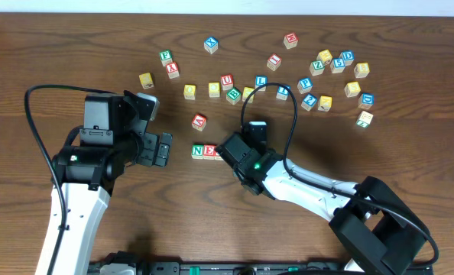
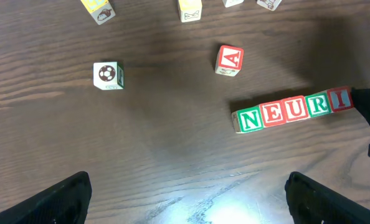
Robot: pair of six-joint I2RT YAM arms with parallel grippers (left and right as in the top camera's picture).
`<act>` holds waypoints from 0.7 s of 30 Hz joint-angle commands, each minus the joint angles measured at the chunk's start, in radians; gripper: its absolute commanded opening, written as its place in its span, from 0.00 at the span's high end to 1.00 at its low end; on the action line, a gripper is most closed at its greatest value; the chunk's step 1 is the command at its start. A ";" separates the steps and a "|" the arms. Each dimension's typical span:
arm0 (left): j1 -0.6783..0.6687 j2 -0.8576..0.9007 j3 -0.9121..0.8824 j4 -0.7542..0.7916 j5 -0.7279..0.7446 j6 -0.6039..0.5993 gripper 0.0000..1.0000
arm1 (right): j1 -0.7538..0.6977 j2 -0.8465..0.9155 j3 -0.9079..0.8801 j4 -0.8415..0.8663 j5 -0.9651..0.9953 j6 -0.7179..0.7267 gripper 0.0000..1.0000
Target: Spell out NEURIPS
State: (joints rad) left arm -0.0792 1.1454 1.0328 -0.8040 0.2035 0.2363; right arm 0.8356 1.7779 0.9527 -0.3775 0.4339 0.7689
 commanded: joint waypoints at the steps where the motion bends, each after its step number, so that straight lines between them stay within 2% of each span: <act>1: 0.004 -0.001 0.027 0.000 -0.010 0.006 0.02 | -0.022 0.007 -0.003 -0.003 0.085 -0.007 0.99; 8: 0.004 -0.001 0.027 0.000 -0.010 0.006 0.02 | -0.085 -0.011 0.046 -0.072 0.114 -0.011 0.99; 21: 0.004 -0.001 0.027 0.000 -0.010 0.006 0.02 | -0.106 -0.020 0.296 -0.283 0.117 -0.068 0.99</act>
State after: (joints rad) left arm -0.0792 1.1454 1.0328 -0.8040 0.2035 0.2367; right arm 0.7322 1.7775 1.1854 -0.6327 0.5247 0.7174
